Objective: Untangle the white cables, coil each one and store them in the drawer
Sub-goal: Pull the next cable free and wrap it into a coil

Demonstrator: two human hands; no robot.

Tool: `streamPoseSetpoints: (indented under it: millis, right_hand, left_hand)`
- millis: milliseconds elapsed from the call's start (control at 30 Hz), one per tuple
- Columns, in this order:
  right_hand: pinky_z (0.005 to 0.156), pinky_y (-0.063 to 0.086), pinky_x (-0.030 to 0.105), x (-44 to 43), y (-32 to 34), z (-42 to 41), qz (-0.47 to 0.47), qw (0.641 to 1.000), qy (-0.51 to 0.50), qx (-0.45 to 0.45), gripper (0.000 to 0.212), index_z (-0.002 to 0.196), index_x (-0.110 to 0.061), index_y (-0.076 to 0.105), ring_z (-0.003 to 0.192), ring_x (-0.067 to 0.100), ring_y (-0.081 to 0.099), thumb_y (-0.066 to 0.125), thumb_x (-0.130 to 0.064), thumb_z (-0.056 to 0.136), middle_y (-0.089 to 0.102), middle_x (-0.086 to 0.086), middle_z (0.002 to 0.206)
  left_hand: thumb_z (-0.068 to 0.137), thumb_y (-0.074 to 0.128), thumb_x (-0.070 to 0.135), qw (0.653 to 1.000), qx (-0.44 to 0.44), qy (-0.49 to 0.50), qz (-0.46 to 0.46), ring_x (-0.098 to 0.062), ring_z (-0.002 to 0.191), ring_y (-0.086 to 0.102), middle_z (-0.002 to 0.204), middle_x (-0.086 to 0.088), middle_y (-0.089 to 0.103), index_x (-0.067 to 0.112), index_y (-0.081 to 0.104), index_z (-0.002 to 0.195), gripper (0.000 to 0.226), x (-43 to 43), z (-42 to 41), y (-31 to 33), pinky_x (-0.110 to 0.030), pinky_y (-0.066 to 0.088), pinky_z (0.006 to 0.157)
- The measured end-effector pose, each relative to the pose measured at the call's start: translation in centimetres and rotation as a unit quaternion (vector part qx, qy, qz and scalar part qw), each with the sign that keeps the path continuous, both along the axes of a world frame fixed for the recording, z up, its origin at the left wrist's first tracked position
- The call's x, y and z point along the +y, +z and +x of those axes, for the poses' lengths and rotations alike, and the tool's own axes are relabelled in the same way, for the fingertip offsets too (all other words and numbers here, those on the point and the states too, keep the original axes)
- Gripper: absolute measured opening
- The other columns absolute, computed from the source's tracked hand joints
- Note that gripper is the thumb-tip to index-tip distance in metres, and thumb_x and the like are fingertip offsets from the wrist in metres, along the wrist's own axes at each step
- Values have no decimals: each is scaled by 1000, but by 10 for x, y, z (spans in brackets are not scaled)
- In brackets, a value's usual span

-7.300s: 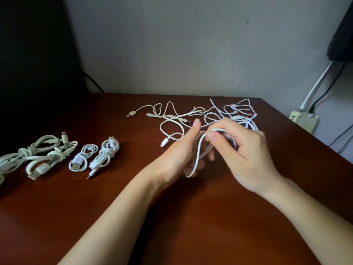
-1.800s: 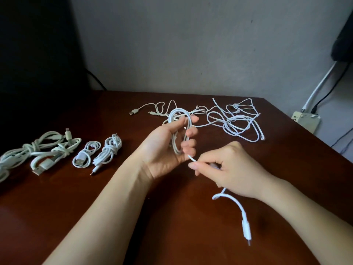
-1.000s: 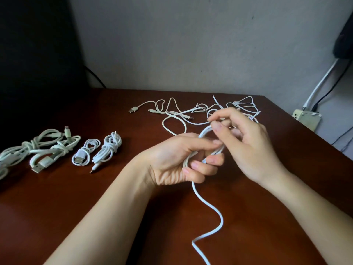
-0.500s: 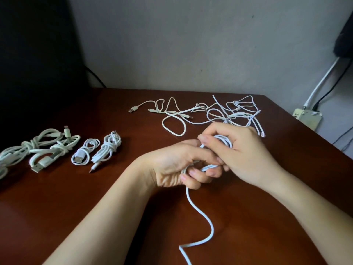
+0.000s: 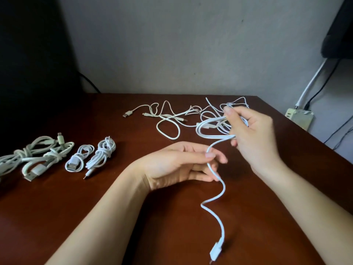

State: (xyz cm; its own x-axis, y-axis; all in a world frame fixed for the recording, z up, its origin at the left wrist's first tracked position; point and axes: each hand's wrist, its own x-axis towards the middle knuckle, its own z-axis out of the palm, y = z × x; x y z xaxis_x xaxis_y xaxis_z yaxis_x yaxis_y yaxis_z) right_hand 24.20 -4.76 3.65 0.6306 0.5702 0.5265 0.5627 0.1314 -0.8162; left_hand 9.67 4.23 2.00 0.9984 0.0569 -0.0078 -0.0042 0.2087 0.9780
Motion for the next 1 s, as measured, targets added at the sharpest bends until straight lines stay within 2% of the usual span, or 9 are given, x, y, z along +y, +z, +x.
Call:
streamPoseSetpoints:
  millis: [167,267,333,400,500,567,700,833,1000]
  right_hand:
    - [37,27,15,2,-1,1,12,990,18,139,31,80,2,59,36,3,36,56,-26,96,33,-12,44]
    - [36,21,16,1,1,2,31,973,47,225,40,96,16,50,35,3,30,57,-24,95,28,-3,51]
    - [35,22,15,0,2,2,25,969,52,242,35,90,11,56,34,3,28,57,-23,95,27,-2,53]
    - [34,24,14,0,2,2,5,974,44,223,23,80,-6,64,34,3,30,58,-24,95,31,-6,49]
    - [39,30,16,0,2,6,-64,992,7,110,20,75,-24,69,35,5,37,61,-28,92,37,-9,45]
    - [40,31,15,-2,3,6,-118,991,13,62,18,75,-27,69,34,5,39,62,-31,91,41,-11,42]
    - [35,26,13,-3,5,-1,-155,975,103,117,17,79,-18,69,35,5,35,61,-26,92,46,-16,41]
    - [36,21,14,-6,7,-6,-139,959,176,176,23,74,-17,68,33,2,31,58,-25,92,37,-12,41]
    - [35,17,15,-11,13,-16,-111,926,263,245,28,64,-14,63,27,2,25,55,-31,85,32,-4,37]
  left_hand:
    - [90,57,27,999,-42,-17,9,-25,115,58,95,2,68,21,65,75,18,-3,-1,0,-35,41,102]
    - [87,56,30,997,-74,-25,0,-28,112,60,96,-1,68,20,60,80,13,-2,-2,3,-42,39,106]
    - [85,57,30,997,-76,10,-4,-21,86,67,77,1,64,21,62,79,12,-1,-2,5,-41,49,97]
    - [89,62,28,995,-78,67,12,-12,58,54,62,3,51,23,64,75,15,0,-2,6,-28,53,71]
    - [89,55,26,978,-88,174,75,-10,49,30,56,4,39,22,67,69,23,8,-2,3,-21,25,49]
    - [89,61,29,957,-94,247,121,-11,51,25,55,3,36,21,68,66,25,12,-3,2,-25,16,50]
    - [79,59,36,913,-90,359,174,-8,52,30,54,3,37,17,68,66,25,16,-3,-3,-15,23,48]
    - [84,60,39,894,-123,378,206,-8,58,40,57,5,48,22,70,66,27,18,4,-9,-18,33,55]
    - [96,53,24,867,-172,388,262,-12,66,51,70,-18,60,11,66,73,30,10,12,-10,-22,42,67]
